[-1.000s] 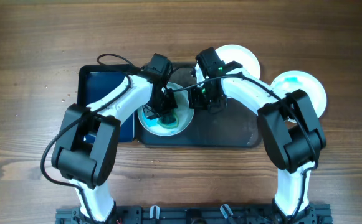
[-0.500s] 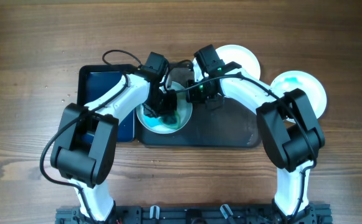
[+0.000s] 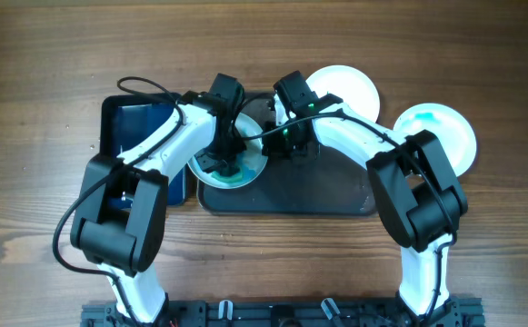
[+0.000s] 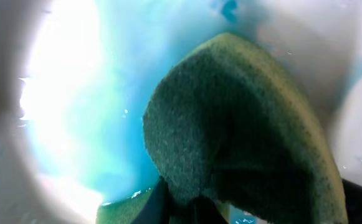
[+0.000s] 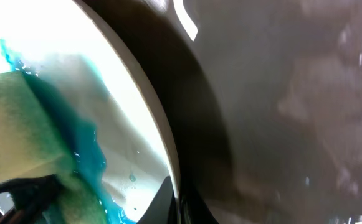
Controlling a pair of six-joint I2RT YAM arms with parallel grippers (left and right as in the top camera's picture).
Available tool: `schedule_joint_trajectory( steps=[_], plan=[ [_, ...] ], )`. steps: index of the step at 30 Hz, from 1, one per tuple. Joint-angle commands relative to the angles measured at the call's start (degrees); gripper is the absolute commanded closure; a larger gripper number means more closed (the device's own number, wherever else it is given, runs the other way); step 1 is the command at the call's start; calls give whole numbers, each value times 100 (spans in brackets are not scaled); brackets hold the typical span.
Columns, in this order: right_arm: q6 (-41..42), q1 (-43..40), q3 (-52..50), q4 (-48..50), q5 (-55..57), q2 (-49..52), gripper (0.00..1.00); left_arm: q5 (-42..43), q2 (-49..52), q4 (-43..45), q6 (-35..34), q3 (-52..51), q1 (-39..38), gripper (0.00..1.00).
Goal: Clean dirty plates on tray and stack at the side
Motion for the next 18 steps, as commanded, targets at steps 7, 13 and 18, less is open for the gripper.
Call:
schedule_joint_trajectory(
  steps=[7, 13, 18],
  plan=[
    [92, -74, -136, -758, 1845, -632, 96, 391, 179, -378, 1633, 280, 254, 96],
    [-761, -74, -273, -730, 1620, -623, 96, 527, 181, -175, 2282, 280, 251, 96],
    [-1305, -70, -326, -647, 1165, -623, 96, 533, 208, 433, 2511, 280, 251, 96]
  ],
)
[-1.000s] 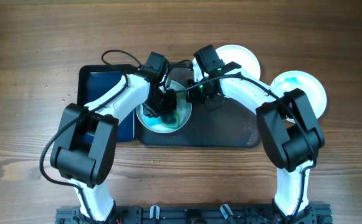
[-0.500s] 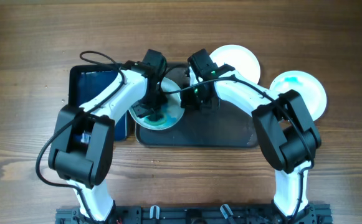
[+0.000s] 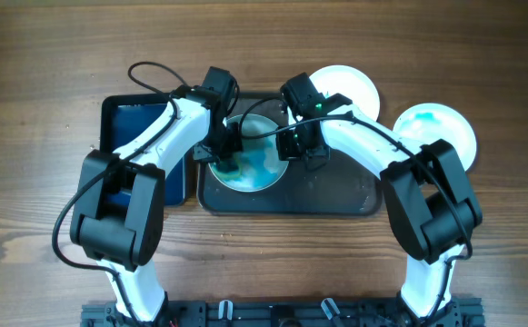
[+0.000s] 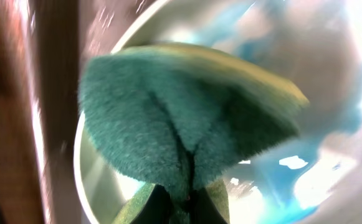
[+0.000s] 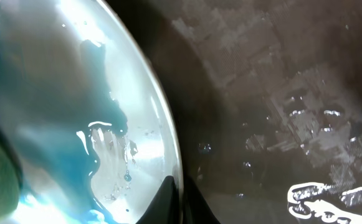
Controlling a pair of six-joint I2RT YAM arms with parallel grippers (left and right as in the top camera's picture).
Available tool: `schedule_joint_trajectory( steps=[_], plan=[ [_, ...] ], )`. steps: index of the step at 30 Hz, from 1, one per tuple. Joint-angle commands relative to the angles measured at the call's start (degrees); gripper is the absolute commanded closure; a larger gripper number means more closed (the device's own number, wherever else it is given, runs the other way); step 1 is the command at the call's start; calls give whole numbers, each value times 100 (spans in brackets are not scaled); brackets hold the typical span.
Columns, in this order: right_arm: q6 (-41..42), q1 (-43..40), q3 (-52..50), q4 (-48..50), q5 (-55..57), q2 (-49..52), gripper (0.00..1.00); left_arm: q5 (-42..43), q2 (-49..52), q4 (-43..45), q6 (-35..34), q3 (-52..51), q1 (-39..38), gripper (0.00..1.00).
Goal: Clean dirty plates on tray and stack at the side
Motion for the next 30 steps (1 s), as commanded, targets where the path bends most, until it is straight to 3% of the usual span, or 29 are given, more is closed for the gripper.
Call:
schedule_joint_trajectory(
  steps=[1, 13, 16, 18, 25, 30],
  plan=[
    [-535, -28, -101, -24, -72, -129, 96, 48, 118, 348, 407, 87, 46, 96],
    [-476, -28, -101, 55, -96, -129, 96, 2730, 442, 254, 2205, 87, -317, 96],
    [-476, -28, -101, 55, -120, -129, 96, 2887, 442, 271, 2341, 87, -310, 96],
    [-476, -28, -101, 59, -140, -129, 96, 2669, 442, 372, 2138, 87, -247, 96],
    [-376, -28, -101, 55, -142, -129, 96, -505, 442, 697, -813, 87, 101, 96],
    [-365, -28, -101, 55, -138, -129, 96, -1392, 442, 479, -1478, 87, 133, 96]
  ],
)
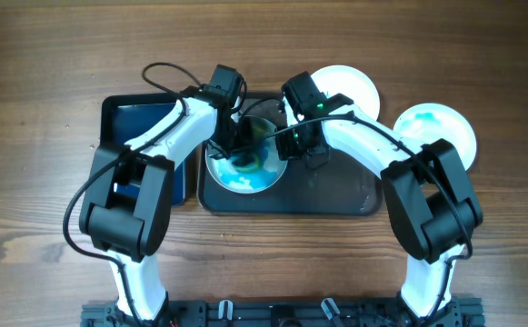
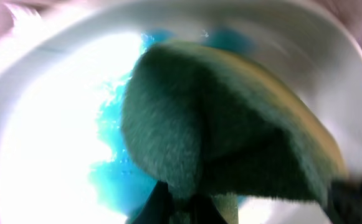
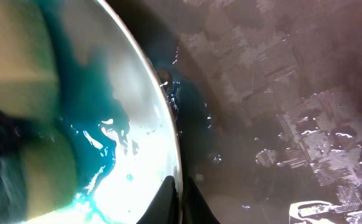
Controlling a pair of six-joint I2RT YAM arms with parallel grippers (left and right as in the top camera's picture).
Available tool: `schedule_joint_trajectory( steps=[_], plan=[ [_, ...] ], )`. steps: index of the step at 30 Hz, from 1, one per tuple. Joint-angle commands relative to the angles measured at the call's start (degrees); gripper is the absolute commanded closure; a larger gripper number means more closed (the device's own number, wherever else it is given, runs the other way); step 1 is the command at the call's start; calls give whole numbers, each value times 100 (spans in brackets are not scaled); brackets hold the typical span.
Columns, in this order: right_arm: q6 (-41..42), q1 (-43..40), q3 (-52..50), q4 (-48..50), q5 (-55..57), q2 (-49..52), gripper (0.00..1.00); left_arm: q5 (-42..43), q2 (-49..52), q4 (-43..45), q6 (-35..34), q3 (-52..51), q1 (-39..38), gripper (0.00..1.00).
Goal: Clean dirty plates on tray and stack at the side
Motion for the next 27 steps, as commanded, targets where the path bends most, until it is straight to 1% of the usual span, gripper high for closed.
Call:
schedule_joint_trajectory(
  steps=[1, 3, 5, 8, 11, 12, 13, 14, 16, 19, 21, 22, 24, 25, 27],
  plan=[
    [-24, -4, -74, -96, -26, -120, 96, -1880, 94, -212, -981, -20, 201, 96],
    [81, -4, -74, -90, -24, -120, 95, -1620, 94, -485, -772, -20, 129, 96],
    [85, -4, -74, -74, -26, -120, 96, -1003, 94, -654, -234, -20, 59, 96],
    [85, -4, -74, -66, -26, -120, 96, 393, 94, -828, 741, -20, -63, 96],
    [87, -4, -74, -70, -61, -120, 96, 2081, 94, -872, 1980, -20, -160, 96],
    [87, -4, -74, -63, -94, -120, 96, 2503, 94, -870, 2284, -20, -168, 96],
    [90, -4, -74, -63, -114, -120, 95, 2761, 94, -850, 2472, -20, -168, 96],
    [87, -4, -74, -63, -114, -120, 96, 2761, 94, -807, 2476, -20, -168, 96],
    [90, -4, -74, -63, -114, -120, 96, 2551, 94, -695, 2409, -20, -129, 96],
    [87, -4, -74, -63, -114, -120, 96, 1554, 94, -485, 1580, -20, -46, 96],
    [92, -4, -74, -63, -114, -120, 96, 352, 94, -393, 774, -20, 35, 96],
    [90, -4, -74, -63, -114, -120, 96, -452, 94, -391, 227, -20, 81, 96],
    [92, -4, -74, -63, -111, -120, 96, -1648, 94, -431, -678, -20, 142, 96],
    [94, -4, -74, -66, -111, -120, 96, -2050, 94, -444, -964, -20, 168, 96],
    [160, -4, -74, -68, -111, -120, 96, -2463, 94, -461, -1200, -20, 184, 96]
  ],
)
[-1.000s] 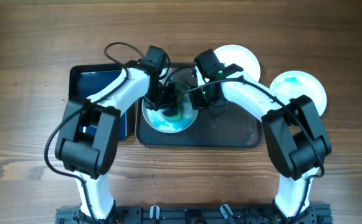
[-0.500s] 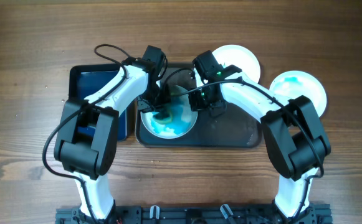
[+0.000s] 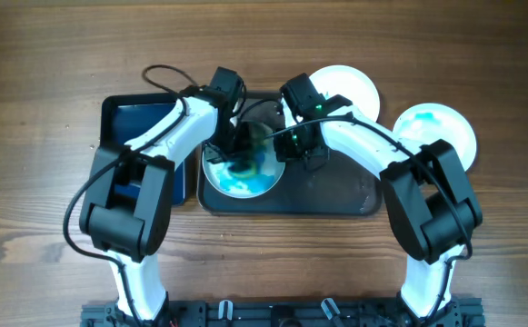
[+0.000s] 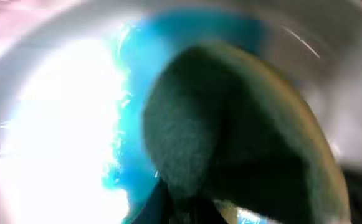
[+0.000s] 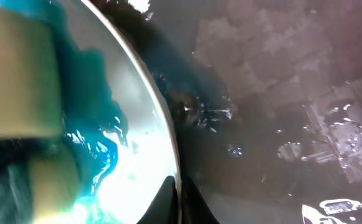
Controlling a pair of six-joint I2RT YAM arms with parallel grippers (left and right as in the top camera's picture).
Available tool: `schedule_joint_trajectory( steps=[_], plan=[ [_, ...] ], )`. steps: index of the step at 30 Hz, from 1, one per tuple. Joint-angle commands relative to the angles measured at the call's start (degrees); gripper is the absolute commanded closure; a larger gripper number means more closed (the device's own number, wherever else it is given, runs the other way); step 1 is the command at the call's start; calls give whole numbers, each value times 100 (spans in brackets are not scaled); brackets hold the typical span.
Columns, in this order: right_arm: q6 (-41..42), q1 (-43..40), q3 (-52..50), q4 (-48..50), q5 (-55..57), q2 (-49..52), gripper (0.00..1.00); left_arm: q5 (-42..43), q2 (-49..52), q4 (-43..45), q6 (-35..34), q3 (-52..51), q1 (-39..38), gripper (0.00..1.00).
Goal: Clean dirty plates on tray and stack at the side
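Note:
A white plate smeared with blue liquid lies on the left part of the dark tray. My left gripper is shut on a green and yellow sponge pressed onto the plate's far half. In the left wrist view the sponge fills the frame above the left gripper, over blue smears on the plate. My right gripper is shut on the plate's right rim; the sponge shows at the left.
A dark blue basin stands left of the tray. A white plate lies behind the tray's right end and another with a teal tint lies further right. The wet tray floor lies beside the held plate.
The sponge has shifted a little toward the far right part of the plate, nearer my right gripper. The plate and the right gripper's hold on its rim are unchanged.
First the plate hung over the tray's left edge with the sponge on its near left part. Then the plate lay further right with the sponge at its left rim. Later the sponge was at the middle, now at the far right, both grips unchanged.

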Motion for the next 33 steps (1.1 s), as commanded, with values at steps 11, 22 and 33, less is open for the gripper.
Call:
schedule_joint_trajectory(
  steps=[11, 22, 33],
  plan=[
    [151, -35, -44, 17, 79, -114, 96, -2365, -306, -1725, -938, 1139, 317, 96],
    [-63, 4, 127, -68, 658, -468, 96, -1021, -925, -2564, -195, 2197, 1635, 96],
    [-614, 1128, 136, -155, 3827, -1672, 96, -813, -918, -2479, -48, 2192, 2063, 96]
  ],
)
